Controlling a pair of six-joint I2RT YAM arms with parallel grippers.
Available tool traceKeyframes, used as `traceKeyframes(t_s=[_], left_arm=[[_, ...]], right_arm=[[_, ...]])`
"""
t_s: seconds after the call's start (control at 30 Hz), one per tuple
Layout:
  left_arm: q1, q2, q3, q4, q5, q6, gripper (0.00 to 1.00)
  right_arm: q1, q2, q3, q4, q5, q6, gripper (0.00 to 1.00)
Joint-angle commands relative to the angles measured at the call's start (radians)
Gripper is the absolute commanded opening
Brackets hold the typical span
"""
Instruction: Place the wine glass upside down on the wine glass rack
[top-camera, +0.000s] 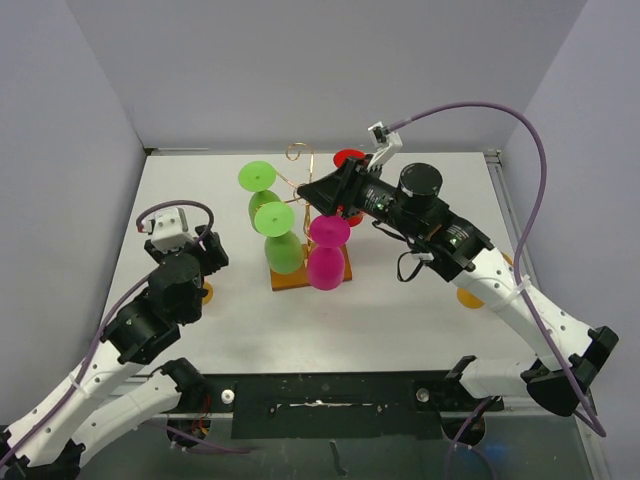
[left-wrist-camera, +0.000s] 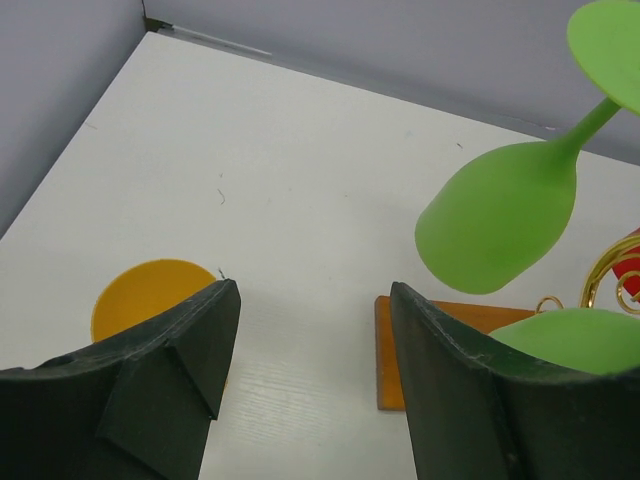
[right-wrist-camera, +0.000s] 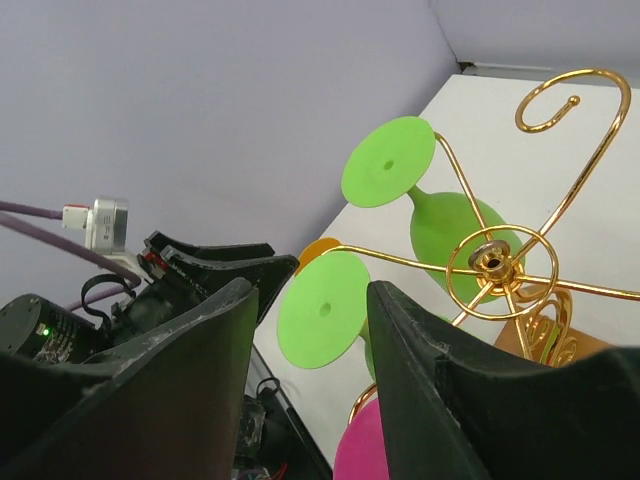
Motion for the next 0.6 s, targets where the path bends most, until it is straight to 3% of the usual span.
traceKeyframes(t_s=[0.0,0.17,0.4,0.57], left_arm=[[0.011,0.067,0.098,-0.118,-0.079,-0.129,0.6],[0.114,0.164,0.097,-0.158,-0.008,-0.187,0.54],[0.454,0.244,0.061,-0.092,0.347,-0.167,0.46],[0.562,0.317,0.045,-0.075,0.512,-0.139,0.42]], right_arm=[[0.002,-0.054,-0.033,0.083,-0.03,-0.088,0.49],[0.001,-0.105,-0.071,0.085,-0.018,-0.153,0.49],[0.001,-0.165,-0.112,0.072,0.011,-0.225,0.5],[0.0,-0.179,-0.118,0.07,0.021,-0.257,0.5]])
